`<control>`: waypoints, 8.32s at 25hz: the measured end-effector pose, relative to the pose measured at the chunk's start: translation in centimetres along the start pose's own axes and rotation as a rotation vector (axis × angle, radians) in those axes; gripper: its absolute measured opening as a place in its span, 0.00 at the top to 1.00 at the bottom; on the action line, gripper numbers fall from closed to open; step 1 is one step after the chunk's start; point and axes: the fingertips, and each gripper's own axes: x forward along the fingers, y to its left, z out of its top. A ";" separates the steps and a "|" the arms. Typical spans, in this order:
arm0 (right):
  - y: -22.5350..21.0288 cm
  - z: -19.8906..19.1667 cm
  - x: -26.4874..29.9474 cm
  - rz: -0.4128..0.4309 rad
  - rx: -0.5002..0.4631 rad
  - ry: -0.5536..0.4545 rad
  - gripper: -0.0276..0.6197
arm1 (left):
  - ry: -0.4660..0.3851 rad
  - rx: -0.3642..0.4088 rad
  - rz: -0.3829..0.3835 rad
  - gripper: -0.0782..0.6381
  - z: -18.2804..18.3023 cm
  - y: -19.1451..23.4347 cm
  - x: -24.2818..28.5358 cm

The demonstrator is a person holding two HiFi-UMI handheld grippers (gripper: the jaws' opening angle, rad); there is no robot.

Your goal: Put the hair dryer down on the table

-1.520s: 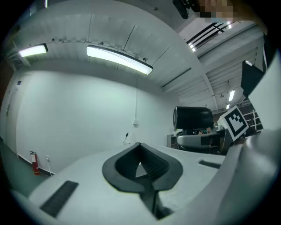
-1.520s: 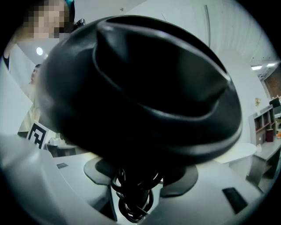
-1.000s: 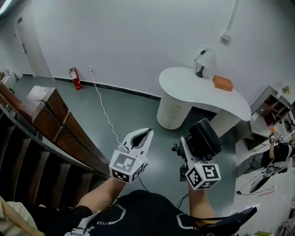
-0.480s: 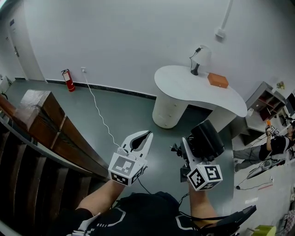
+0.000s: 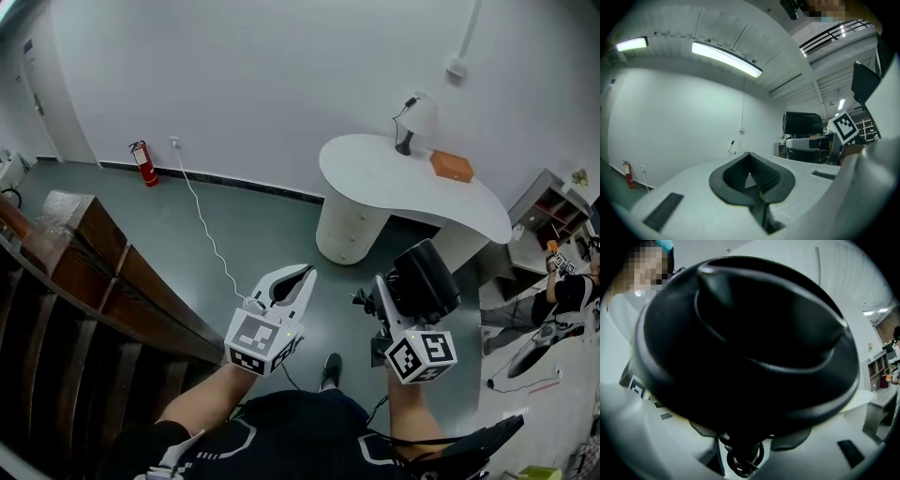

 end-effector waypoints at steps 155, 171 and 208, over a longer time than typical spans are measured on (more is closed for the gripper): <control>-55.6 -16.7 59.1 0.573 0.032 0.721 0.52 | 0.272 -0.249 0.475 0.88 -13.1 20.3 70.4; -47.7 -22.8 60.1 0.825 0.073 0.912 0.53 | 0.292 -0.342 0.688 0.88 -15.8 22.1 63.7; -33.4 -34.8 60.6 1.165 0.015 1.320 0.53 | 0.326 -0.541 0.982 0.88 -23.2 26.7 53.6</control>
